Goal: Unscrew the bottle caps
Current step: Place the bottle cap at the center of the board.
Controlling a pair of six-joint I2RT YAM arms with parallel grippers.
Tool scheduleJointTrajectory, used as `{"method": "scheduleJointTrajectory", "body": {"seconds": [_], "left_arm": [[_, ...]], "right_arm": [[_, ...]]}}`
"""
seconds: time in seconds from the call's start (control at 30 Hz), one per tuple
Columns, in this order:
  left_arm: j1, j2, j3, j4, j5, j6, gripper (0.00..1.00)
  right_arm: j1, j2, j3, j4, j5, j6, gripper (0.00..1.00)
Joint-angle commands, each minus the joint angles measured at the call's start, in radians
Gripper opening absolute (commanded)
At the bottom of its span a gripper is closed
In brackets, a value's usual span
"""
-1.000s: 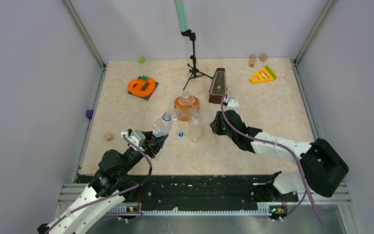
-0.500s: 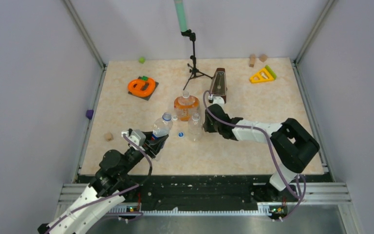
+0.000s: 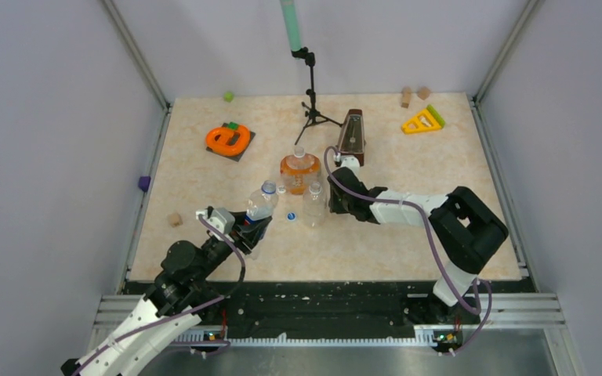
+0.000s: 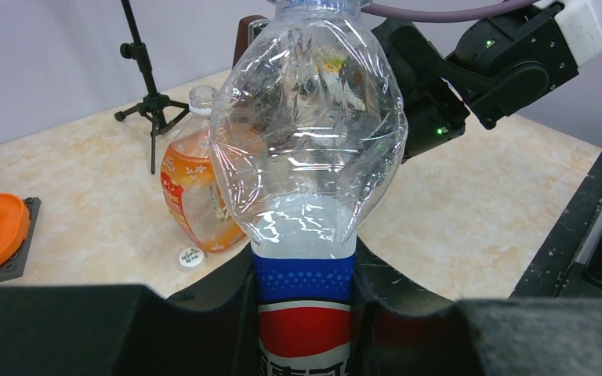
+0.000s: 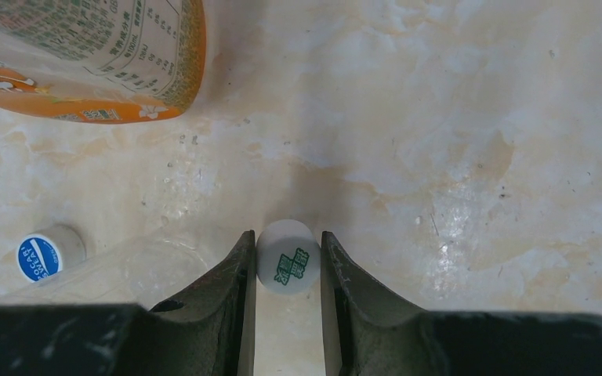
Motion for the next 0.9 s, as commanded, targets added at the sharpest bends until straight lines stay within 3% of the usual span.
{"method": "scheduleJointTrajectory", "body": {"seconds": [0.0, 0.17, 0.4, 0.47, 0.6, 0.73, 0.87], "left_arm": [[-0.001, -0.01, 0.003, 0.052, -0.014, -0.014, 0.0], [-0.001, -0.009, 0.01, 0.038, -0.013, -0.007, 0.0], [-0.001, -0.015, 0.017, 0.025, -0.069, -0.007, 0.0], [-0.001, -0.013, 0.017, 0.027, -0.05, 0.006, 0.0], [-0.001, -0.016, 0.018, 0.022, -0.056, 0.003, 0.0], [-0.001, -0.013, 0.011, 0.034, -0.049, -0.001, 0.0], [-0.001, -0.006, 0.008, 0.042, -0.03, -0.004, 0.0]], "right_arm": [[-0.008, 0.013, 0.029, 0.033, -0.01, -0.004, 0.1], [-0.016, 0.008, 0.017, 0.044, 0.04, 0.0, 0.19], [-0.028, 0.001, -0.01, 0.121, -0.041, 0.002, 0.29], [-0.035, -0.008, -0.017, 0.115, -0.012, 0.026, 0.39], [-0.043, -0.036, -0.033, 0.126, -0.026, 0.019, 0.46], [-0.044, -0.062, -0.034, 0.108, -0.055, -0.005, 0.47], [-0.045, -0.144, -0.083, 0.095, 0.014, 0.021, 0.48]]}}
